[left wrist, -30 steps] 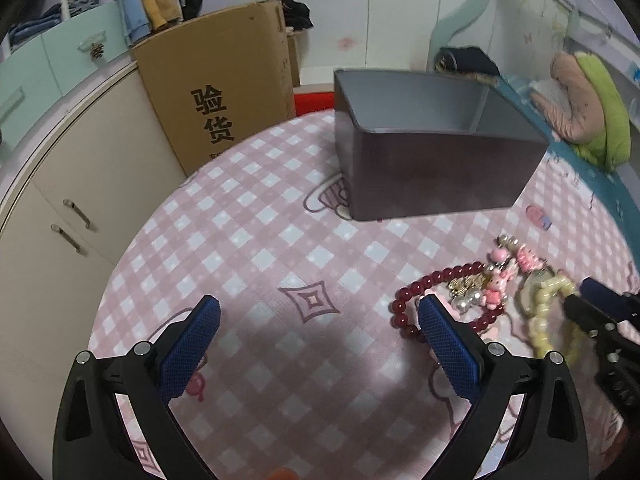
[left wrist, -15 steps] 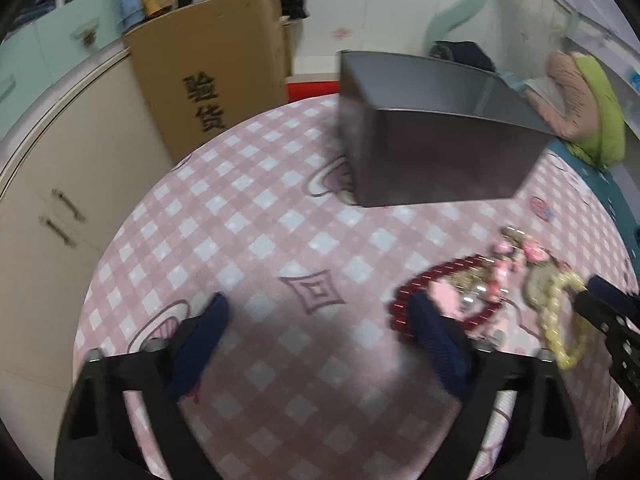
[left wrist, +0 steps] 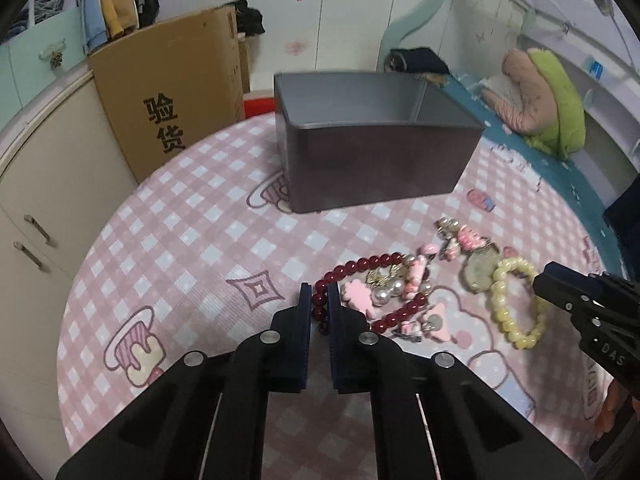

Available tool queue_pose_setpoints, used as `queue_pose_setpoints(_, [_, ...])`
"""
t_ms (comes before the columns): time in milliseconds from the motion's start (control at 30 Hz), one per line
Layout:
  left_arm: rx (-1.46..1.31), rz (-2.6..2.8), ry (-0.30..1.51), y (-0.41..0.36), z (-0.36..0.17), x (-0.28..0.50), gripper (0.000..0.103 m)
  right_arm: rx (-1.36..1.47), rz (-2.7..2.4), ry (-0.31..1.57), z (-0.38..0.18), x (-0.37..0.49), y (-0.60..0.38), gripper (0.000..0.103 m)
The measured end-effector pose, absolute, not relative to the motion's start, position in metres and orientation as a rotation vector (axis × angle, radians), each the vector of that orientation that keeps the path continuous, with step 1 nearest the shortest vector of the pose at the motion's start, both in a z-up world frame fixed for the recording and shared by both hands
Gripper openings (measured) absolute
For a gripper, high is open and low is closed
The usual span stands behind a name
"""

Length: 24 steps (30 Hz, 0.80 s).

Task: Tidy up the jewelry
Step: 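Grasp the dark red bead bracelet with the left gripper while the right gripper grasps the pale yellow bead bracelet, then carry both bracelets to the grey metal box and release them inside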

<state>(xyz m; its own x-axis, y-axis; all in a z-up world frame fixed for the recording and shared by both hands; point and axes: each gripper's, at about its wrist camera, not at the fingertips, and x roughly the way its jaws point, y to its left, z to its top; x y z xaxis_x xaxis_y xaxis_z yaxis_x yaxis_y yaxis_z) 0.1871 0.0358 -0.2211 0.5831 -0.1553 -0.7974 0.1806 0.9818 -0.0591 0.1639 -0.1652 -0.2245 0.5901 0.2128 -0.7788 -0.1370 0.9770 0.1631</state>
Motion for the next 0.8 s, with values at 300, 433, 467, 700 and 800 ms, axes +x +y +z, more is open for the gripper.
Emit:
queue_pose_setpoints(300, [-0.042,-0.321,0.826,0.029,-0.179,0.162,0.006,0.101,0.231,0.877,-0.203,0.158,-0.164,0.015])
queue_pose_setpoints(433, [-0.080,-0.379,0.810,0.030,-0.167,0.153,0.006,0.061,0.194,0.875,-0.207,0.159,-0.162,0.020])
queue_pose_setpoints(467, [-0.086,-0.387,0.807,0.031,-0.165,0.151,0.006,0.059,0.191,0.882,-0.209,0.160,-0.162,0.028])
queue_pose_setpoints(700, [-0.126,-0.442,0.771,0.043,-0.148,0.138,0.006,0.067,0.194,0.895,-0.216,0.165,-0.161,0.045])
queue_pose_setpoints(800, [-0.160,-0.472,0.763,0.045,-0.142,0.135,0.006,0.061,0.206,0.882,-0.210,0.163,-0.158,0.045])
